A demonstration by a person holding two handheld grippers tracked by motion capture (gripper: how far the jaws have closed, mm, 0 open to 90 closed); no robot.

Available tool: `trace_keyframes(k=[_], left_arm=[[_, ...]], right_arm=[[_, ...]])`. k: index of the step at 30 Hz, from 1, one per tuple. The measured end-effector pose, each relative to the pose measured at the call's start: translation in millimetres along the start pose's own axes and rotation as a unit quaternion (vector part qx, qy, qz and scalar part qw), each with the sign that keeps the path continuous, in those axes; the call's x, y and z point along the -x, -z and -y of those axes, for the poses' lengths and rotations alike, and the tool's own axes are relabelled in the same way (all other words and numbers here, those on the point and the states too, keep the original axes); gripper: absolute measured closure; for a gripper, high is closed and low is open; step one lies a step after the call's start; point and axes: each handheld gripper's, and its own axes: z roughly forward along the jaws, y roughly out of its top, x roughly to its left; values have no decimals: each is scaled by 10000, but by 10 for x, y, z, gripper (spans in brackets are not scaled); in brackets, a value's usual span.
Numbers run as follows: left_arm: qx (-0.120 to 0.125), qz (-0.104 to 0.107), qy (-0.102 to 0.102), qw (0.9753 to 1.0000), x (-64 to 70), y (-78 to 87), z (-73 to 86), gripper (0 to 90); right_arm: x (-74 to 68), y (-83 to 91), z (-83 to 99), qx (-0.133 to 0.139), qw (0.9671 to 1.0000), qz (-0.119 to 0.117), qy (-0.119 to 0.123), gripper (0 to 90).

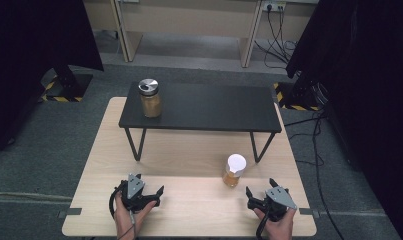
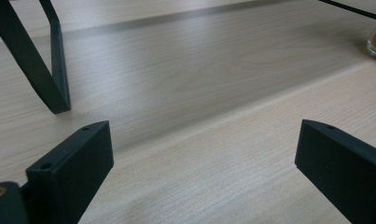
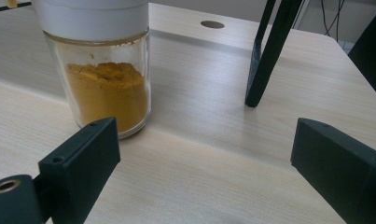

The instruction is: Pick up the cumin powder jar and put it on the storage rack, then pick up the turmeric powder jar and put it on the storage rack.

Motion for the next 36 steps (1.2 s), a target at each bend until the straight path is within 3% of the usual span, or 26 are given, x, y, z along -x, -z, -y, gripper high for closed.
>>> trace_keyframes(k=[11, 36], left_arm=[[47, -5, 58, 10000, -9, 9, 17, 32], [78, 25, -24, 10000, -3, 4, 23, 31]], right_arm=[[5, 3, 4, 10, 10000, -7, -11, 80], [0, 21, 24, 55, 10000, -13, -28, 78]])
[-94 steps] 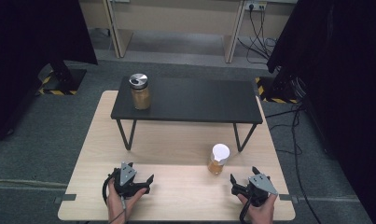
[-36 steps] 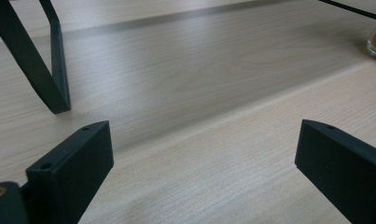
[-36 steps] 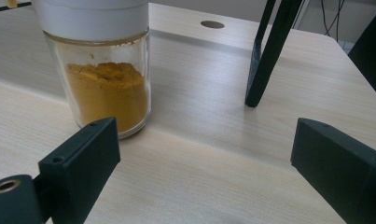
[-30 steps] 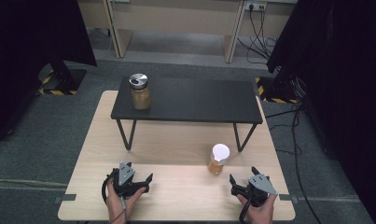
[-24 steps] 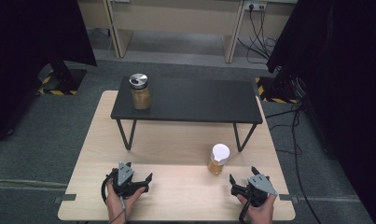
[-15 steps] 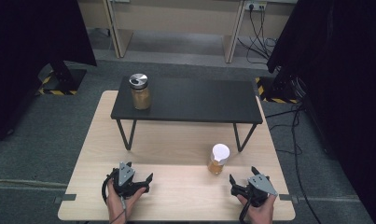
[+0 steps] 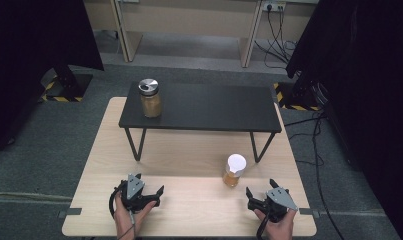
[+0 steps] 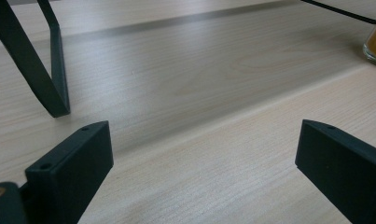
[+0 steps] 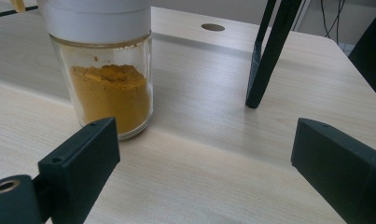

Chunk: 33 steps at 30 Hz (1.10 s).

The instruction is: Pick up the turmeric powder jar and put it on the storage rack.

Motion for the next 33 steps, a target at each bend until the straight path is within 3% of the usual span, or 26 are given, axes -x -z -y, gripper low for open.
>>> trace_keyframes(k=[33], left_arm=[[32, 27, 43, 10000, -21, -4, 7, 29]], right_arm=[[3, -2, -3, -7, 10000, 0, -9, 78]])
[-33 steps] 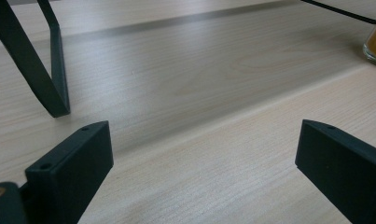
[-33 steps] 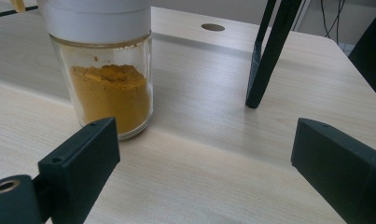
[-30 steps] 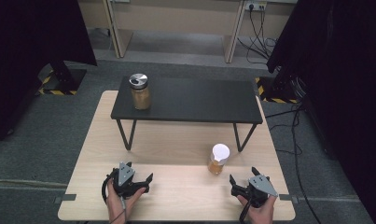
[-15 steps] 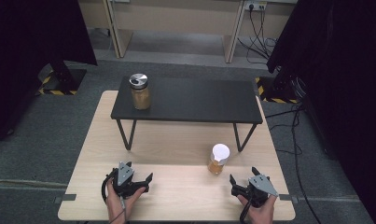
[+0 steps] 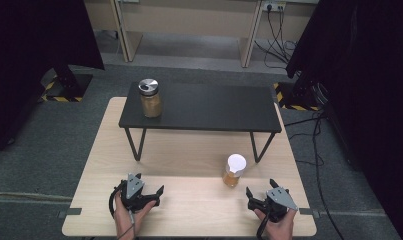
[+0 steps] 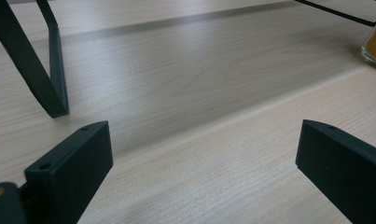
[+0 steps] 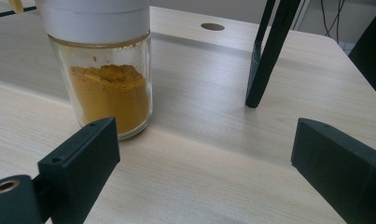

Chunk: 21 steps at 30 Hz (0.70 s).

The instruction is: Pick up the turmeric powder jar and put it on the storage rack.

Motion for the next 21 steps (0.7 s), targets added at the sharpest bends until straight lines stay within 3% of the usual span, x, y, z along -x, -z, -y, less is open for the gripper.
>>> trace_keyframes(k=[11, 21], left_arm=[[-7, 12, -18, 10000, -4, -3, -4, 29], [15, 18, -5, 10000, -9, -3, 2, 29]], right_arm=[[-3, 5, 1, 3, 10000, -56, 30, 81], [-102, -50, -28, 192, 9988, -445, 107, 83]])
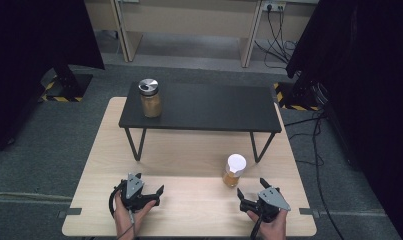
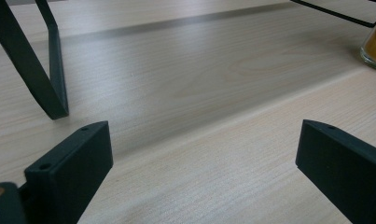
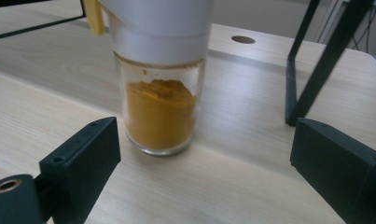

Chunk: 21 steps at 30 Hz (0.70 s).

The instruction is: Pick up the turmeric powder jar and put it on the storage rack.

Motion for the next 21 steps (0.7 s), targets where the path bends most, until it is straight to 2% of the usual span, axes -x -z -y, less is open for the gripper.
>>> trace_keyframes(k=[7, 13, 21], left_arm=[[-3, -14, -26, 10000, 10, 0, -1, 29], [7, -10, -37, 10000, 10, 2, 2, 29], [22, 37, -31, 10000, 18, -3, 6, 29]], right_arm=[[-41, -106, -83, 102, 9998, -151, 41, 85], [-82, -292, -163, 93, 9994, -324, 118, 87], [-85, -438, -188, 94, 9992, -364, 104, 113]])
